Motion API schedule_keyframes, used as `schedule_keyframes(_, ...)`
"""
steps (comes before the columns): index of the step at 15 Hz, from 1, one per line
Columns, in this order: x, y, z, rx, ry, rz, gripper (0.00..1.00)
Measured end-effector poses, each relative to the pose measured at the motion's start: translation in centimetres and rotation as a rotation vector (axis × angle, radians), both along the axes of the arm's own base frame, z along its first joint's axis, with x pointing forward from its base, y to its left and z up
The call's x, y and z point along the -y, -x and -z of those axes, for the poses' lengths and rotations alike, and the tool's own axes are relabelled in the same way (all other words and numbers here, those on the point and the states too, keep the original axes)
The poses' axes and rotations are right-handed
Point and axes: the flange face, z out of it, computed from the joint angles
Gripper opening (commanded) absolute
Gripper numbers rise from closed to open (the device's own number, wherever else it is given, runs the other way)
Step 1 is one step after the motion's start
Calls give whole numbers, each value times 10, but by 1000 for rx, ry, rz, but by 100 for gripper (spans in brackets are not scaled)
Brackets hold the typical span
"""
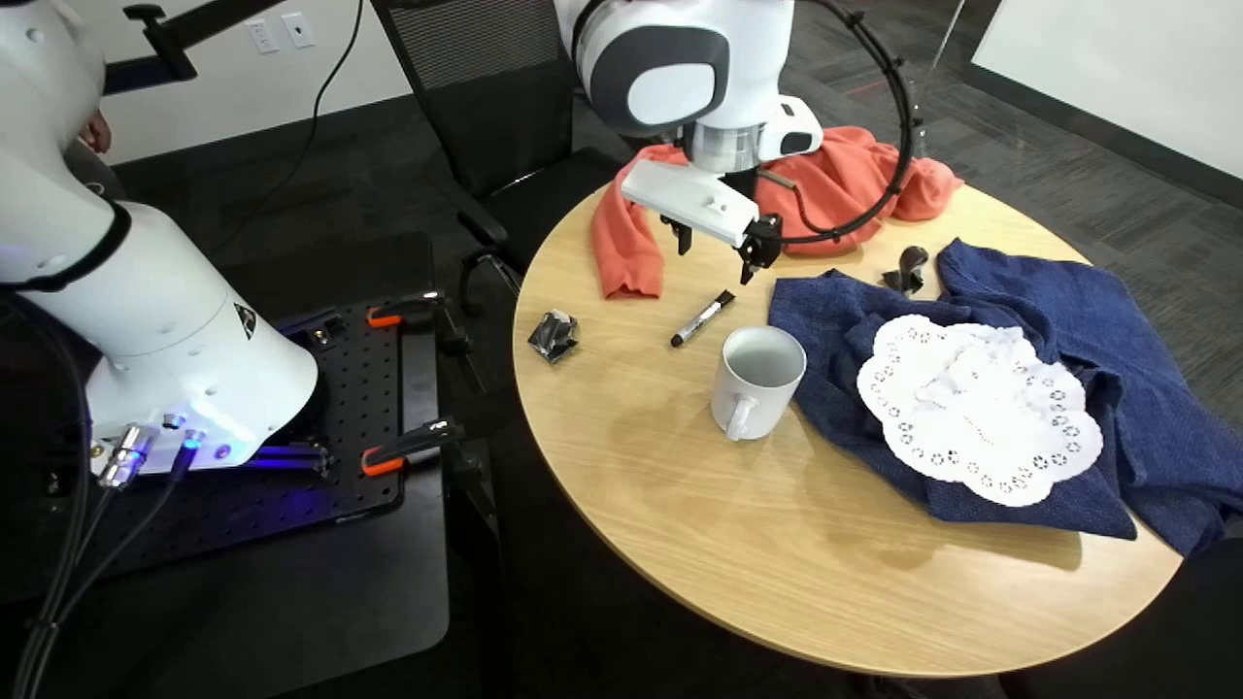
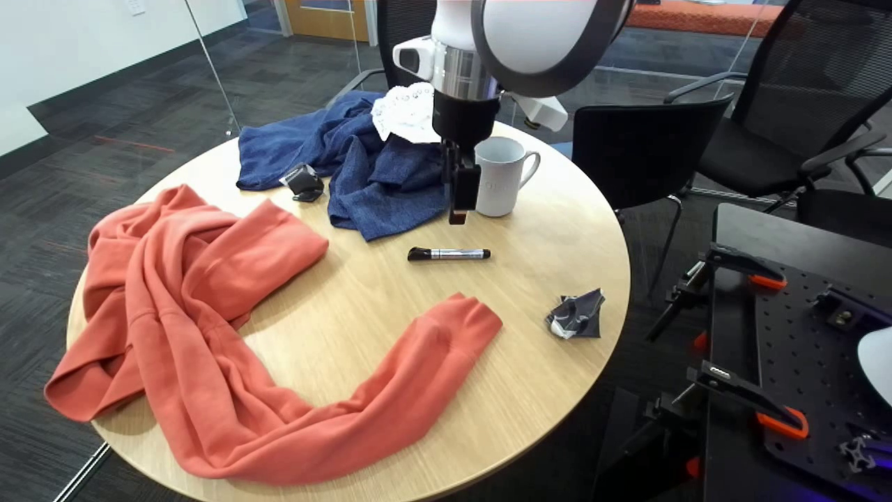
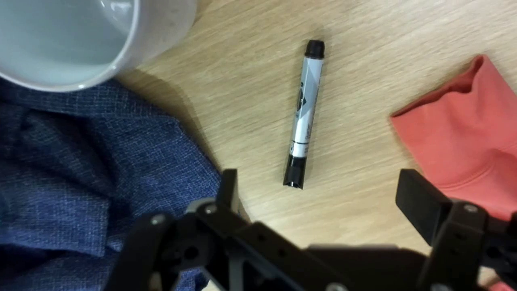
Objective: Move the marker to the left.
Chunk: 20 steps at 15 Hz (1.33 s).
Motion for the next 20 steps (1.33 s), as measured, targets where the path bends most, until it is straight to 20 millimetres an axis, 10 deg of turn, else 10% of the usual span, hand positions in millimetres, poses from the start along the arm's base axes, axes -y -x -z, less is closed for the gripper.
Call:
schedule_keyframes(9,-6,-19,55,-53,18,-39,100)
schedule_keyframes(20,-12,-15,71,-75,26,-72,100)
